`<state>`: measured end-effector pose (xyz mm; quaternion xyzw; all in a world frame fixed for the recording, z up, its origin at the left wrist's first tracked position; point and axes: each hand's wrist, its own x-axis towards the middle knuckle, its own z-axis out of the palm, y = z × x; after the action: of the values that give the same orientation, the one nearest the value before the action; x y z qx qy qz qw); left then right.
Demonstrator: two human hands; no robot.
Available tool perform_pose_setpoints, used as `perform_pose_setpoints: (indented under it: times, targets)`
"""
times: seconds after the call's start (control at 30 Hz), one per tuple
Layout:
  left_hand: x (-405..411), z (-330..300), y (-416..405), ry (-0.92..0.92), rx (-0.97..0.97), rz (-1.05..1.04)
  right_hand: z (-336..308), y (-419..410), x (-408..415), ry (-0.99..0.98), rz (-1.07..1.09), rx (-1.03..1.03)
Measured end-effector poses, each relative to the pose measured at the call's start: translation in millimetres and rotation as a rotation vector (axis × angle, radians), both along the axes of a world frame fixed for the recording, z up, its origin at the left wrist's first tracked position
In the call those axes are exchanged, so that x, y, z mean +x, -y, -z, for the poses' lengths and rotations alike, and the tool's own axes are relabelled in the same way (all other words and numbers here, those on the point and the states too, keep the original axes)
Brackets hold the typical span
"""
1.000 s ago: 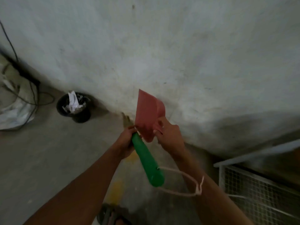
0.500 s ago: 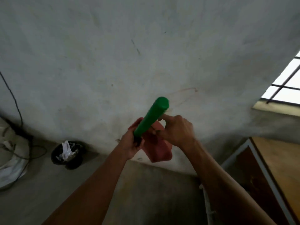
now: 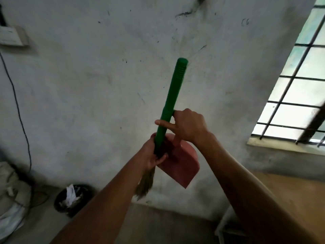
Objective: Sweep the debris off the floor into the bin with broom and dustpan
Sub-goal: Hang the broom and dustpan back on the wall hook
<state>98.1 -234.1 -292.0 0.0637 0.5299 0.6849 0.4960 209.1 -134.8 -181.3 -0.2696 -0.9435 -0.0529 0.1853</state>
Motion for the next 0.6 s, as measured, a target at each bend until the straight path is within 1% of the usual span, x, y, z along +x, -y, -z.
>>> perform_pose_setpoints:
  times: [0.07,0.2,0.3,0.4,0.47,0.53,0.6]
  targets:
    - [-2.1,-21.1,-1.6,-0.036,0.01,0.056,-14.8,-7.8,-1.6,-0.069,0.002,-0.038]
    - [-17.0,-58.6,-3.3,-0.152,0.04,0.174,-35.3,-24.8,-9.6,-0.116,0.021,-0.102]
    - [-31.2,-89.7,-2.8,-0.289,0.045,0.265,-44.5,-34.1,-15.0,-0.145,0.033,-0.109]
    - [-45.1,-122.8,-6.1,-0.486,-0.006,0.324,-52.0,-41.7,-22.1,-0.138,0.062,-0.078]
    - [-56.1,-145.1,-12.3,-0.586,-0.028,0.301,-58.2,-46.1,-28.8,-0.121,0.088,-0.059]
    - [-67.9,-169.7,-21.2,-0.734,-0.04,0.212,-64.0,-49.2,-35.6,-0.102,0.111,-0.043]
    - [-78.3,-198.3,-29.9,-0.891,-0.005,0.105,-69.9,-51.1,-42.9,-0.069,0.14,-0.036]
